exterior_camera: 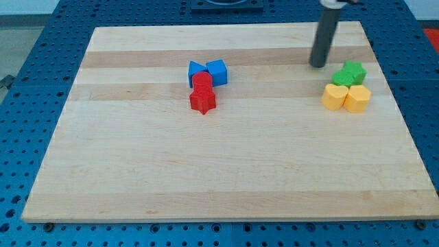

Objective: Place the green blocks above the yellow blocks

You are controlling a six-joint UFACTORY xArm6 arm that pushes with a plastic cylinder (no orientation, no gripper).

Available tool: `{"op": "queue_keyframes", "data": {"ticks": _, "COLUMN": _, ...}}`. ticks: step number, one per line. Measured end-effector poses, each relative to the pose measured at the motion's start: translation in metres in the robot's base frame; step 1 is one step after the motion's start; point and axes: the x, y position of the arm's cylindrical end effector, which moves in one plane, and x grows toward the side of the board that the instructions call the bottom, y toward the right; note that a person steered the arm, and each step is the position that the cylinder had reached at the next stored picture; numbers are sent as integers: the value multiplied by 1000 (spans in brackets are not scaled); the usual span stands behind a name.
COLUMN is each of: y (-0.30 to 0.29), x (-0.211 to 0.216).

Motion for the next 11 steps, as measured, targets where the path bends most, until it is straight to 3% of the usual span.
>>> {"op": "queue_keyframes", "data": {"ticks": 1, "y": 46, "x": -4}}
{"op": "queue_keyframes", "data": {"ticks": 3, "y": 29, "x": 13}}
{"op": "queue_keyframes", "data": {"ticks": 7, "y": 8, "x": 7}}
{"op": "queue_keyframes", "data": {"ticks": 11, "y": 48, "x": 26}}
